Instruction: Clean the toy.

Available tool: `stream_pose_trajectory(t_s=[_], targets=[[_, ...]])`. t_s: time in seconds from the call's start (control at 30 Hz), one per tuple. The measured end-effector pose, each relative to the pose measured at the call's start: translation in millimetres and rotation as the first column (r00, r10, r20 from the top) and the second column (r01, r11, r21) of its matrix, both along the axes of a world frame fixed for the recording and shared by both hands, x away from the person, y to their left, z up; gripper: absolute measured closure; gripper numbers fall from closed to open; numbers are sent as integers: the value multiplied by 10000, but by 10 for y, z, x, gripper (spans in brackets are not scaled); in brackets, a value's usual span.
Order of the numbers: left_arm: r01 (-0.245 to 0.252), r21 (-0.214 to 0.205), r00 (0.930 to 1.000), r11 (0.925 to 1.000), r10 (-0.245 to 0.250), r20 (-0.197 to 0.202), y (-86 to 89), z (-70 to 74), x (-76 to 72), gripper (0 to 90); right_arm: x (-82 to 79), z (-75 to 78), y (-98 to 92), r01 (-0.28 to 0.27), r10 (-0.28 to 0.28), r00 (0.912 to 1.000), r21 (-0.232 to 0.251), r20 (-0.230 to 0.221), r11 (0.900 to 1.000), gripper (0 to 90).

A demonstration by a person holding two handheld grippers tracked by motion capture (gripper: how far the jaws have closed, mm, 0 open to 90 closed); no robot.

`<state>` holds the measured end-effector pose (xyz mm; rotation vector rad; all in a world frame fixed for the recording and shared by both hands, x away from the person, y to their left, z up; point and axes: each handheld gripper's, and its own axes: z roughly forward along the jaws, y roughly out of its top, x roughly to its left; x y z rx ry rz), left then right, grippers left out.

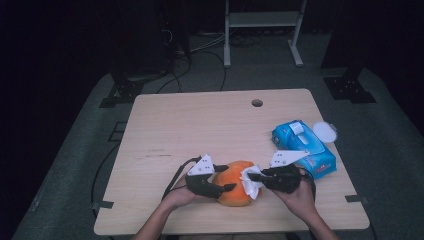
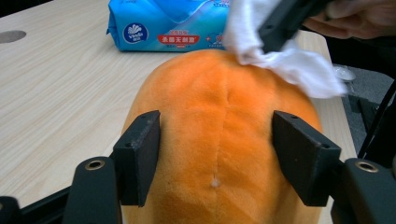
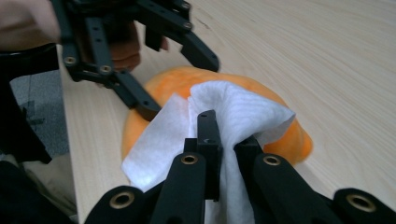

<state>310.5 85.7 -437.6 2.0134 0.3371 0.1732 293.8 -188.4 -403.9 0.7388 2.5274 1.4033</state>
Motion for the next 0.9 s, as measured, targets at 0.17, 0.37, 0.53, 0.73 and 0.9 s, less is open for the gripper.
stream_pose_trajectory(t_s=[0.17,0.37,0.53,0.73,0.9], targets=[[103,-12,9999,9999,-103,12,-5,-8,-10,356,102,-90,-112,530,-532,9979,-60,-381,9986,851],[131,-69,9999,9999,-131,-5,3,-14,-14,355,139,-124,-180,764,-758,9947,61,-690,9971,850],[325,-26,9995,9995,-325,21,-13,-12,-35,355,122,-92,-138,749,-744,9960,89,-497,9971,850],[576,51,9981,9983,-577,216,-58,-13,-73,348,116,-47,-113,693,-675,9969,456,-400,9966,849],[558,-59,9984,9984,-558,133,-44,-19,-56,345,136,-72,-135,750,-728,9959,407,-533,9964,849]])
